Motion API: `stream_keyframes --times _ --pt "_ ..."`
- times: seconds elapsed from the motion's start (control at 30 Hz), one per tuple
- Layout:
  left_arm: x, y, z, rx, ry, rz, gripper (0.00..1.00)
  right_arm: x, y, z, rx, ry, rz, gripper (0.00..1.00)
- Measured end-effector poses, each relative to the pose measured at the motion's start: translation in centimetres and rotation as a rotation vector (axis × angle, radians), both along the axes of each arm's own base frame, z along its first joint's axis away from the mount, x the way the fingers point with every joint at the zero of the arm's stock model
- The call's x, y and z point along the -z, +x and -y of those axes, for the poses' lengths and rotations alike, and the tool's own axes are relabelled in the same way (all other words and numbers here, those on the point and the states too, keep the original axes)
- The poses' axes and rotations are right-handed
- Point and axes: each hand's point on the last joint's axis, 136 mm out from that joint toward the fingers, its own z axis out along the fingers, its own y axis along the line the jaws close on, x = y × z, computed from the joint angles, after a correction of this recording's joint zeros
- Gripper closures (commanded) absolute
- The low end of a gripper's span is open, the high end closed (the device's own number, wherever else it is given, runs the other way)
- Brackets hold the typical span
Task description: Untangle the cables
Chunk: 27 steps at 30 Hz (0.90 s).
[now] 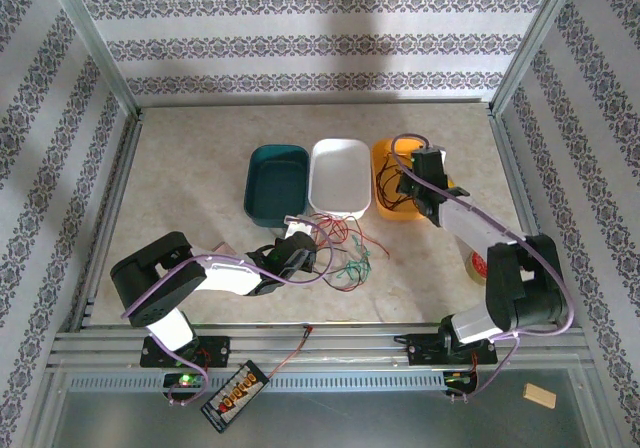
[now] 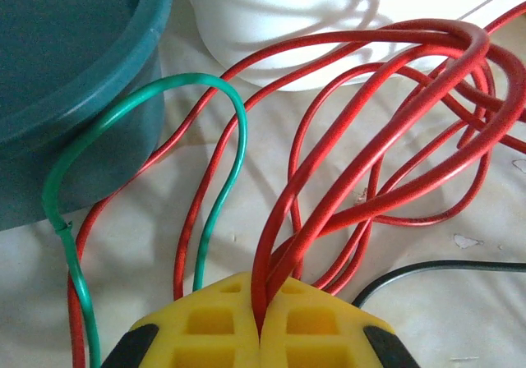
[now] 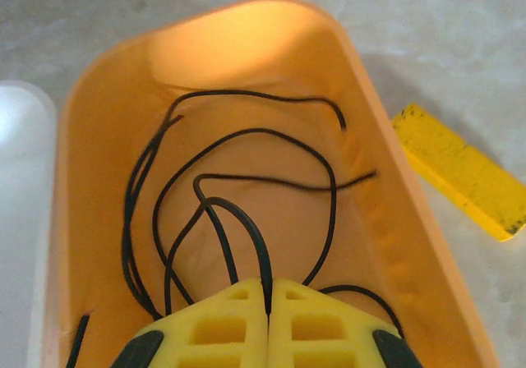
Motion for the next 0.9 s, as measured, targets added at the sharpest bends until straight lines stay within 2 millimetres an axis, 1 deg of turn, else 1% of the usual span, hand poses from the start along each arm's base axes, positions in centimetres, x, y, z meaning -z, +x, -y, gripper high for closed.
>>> stream_keyframes --times 0.13,0.23,0.47,0.7,0.77,0.83,0.9 --pt "0.0 0.0 0.0 0.000 0.001 0.000 1.00 0.5 1.8 -0.5 0.017 0.046 -0.010 0.99" --pt "0.0 0.0 0.0 0.000 0.001 0.000 1.00 0.7 2.3 -0.7 0.038 0.071 -0.008 0.96" --pt "0.0 0.0 0.0 0.001 0.001 0.000 1.00 1.5 2.4 -0.5 0.079 0.102 -0.021 0.96" --pt "0.0 0.0 0.0 0.002 0.003 0.000 1.00 3.3 1.8 -0.5 0.082 0.108 -0.066 0.94" --pt "0.0 0.0 0.0 0.004 0.005 0.001 1.00 3.6 1.6 -0.6 0.081 0.112 -0.075 0.90" --pt "0.0 0.0 0.0 0.006 0.006 0.002 1.00 3.8 1.5 -0.6 0.083 0.120 -0.079 0.73" --pt "0.0 0.0 0.0 0.006 0.007 0.003 1.00 3.8 1.3 -0.7 0.081 0.124 -0.081 0.64"
